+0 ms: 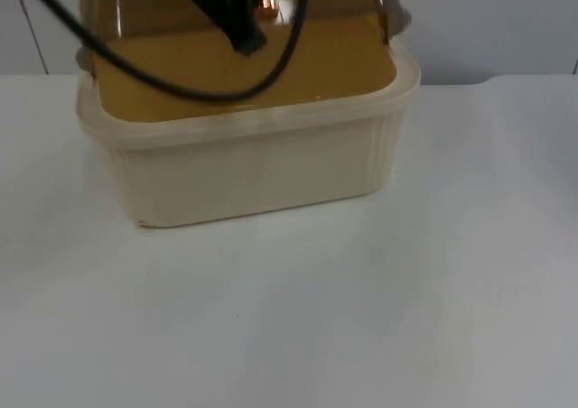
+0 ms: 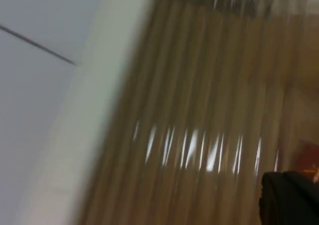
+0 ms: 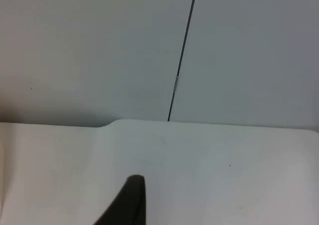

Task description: Open the box lid with the left hand, place the block into the box with the right hand, then close the box lid with the left hand.

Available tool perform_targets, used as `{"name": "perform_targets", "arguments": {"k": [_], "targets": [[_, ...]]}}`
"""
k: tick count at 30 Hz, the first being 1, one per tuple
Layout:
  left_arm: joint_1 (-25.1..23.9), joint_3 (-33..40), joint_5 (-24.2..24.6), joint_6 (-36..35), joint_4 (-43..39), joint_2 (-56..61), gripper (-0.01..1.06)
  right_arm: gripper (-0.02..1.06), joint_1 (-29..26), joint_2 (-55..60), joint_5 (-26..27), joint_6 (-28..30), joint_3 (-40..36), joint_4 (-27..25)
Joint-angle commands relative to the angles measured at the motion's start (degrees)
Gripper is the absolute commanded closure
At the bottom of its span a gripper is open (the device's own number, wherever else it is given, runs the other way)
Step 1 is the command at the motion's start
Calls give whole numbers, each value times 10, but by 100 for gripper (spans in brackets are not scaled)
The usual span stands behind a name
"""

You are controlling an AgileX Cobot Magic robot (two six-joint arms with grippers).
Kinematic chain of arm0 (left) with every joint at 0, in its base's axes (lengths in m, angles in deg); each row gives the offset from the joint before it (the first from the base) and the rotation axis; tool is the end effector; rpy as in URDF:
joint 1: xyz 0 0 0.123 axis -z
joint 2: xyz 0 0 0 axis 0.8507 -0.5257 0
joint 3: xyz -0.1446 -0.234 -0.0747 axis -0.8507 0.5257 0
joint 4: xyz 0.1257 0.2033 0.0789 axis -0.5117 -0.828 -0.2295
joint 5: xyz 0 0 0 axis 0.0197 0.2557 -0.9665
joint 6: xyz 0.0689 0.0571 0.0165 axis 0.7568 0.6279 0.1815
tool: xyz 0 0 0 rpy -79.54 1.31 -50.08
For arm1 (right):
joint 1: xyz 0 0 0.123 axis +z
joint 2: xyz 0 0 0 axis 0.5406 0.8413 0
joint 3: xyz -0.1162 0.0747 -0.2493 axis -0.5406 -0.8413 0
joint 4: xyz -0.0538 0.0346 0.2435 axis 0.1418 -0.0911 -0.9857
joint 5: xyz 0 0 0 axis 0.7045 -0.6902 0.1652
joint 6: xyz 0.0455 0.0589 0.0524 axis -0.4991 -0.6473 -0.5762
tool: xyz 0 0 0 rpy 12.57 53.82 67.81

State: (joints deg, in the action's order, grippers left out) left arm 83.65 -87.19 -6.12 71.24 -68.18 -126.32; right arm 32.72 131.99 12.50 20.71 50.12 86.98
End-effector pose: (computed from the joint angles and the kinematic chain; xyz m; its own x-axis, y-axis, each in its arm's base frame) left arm 0.3681 -0.1801 0.2436 -0.0328 0.8266 -0.5618 0.7234 0.4075 0.5574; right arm 0.2208 -0.0093 0.4511 -0.4389 -0.1070 -0.8921 0.0453 0.9890 -0.1409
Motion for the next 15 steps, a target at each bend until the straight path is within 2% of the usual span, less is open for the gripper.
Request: {"name": "perform_targets", "arguments": {"k": [1,5,10,13,14,15], "targets": [[7,42,-29,-8,-6,12,105,-1,-2,-6,-2,-7,3,2],[14,103,-77,-10,18,26,105,-1,-2,-6,-4,-6,3,2],[16,133,-68,-10,79,60,105,-1,-2,-6,-5,-6,3,0],[16,133,-44,-14,218,114,105,-1,-2,-6,-5,-6,3,0],[16,133,-44,-14,218,114,105,-1,-2,-6,-5,-6,3,0],[16,133,-29,-14,269,131,105,-1,-2,-6,-5,-6,3,0]]}}
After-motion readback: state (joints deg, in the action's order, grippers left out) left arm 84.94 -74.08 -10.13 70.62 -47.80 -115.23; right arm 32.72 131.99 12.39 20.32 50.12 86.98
